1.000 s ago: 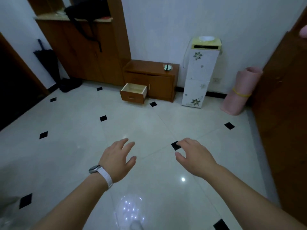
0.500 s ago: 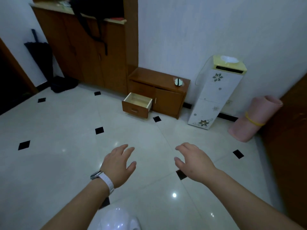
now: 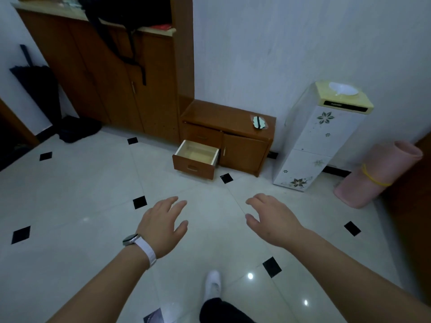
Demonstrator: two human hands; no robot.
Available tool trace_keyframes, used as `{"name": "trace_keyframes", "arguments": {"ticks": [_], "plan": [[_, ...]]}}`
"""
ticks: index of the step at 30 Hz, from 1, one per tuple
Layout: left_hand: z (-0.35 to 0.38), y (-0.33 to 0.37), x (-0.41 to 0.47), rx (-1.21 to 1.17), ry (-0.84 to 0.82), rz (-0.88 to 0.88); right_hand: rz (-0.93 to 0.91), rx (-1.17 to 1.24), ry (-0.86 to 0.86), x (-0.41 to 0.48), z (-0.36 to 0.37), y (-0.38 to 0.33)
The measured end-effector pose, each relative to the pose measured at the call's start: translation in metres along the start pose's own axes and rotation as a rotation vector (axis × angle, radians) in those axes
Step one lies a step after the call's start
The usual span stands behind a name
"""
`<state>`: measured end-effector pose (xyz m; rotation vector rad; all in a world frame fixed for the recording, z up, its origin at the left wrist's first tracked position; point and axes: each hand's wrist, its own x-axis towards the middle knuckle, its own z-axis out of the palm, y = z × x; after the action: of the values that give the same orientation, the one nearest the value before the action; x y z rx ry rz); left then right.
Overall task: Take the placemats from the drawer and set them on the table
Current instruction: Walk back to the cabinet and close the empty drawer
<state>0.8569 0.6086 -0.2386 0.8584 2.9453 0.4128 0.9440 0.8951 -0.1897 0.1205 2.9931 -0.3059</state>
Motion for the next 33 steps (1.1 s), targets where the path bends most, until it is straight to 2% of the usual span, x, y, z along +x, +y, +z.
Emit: {"name": "trace_keyframes", "arguments": {"ticks": [6,10,14,19,27,33], "plan": [[-0.006,-0.057,0.092,0.037,-0.011,-0.015,-0.063,-0.013,0.004,0.144,-0.002,-0.002],[-0.027,-0.096,0.149,0.040,-0.022,-0.019,-0.102,0.077,-0.036,0.233,0.006,-0.025],[-0.053,-0.129,0.213,0.096,-0.010,0.015,-0.179,0.102,-0.049,0.309,0.004,-0.045],[-0.062,-0.159,0.269,0.103,0.014,0.034,-0.189,0.093,-0.045,0.376,-0.008,-0.051],[-0.040,-0.232,0.376,0.089,-0.078,0.082,-0.083,0.076,-0.083,0.464,0.002,-0.042],[-0.022,-0.297,0.473,0.060,-0.175,0.160,0.026,0.050,-0.104,0.550,0.010,-0.063]]}}
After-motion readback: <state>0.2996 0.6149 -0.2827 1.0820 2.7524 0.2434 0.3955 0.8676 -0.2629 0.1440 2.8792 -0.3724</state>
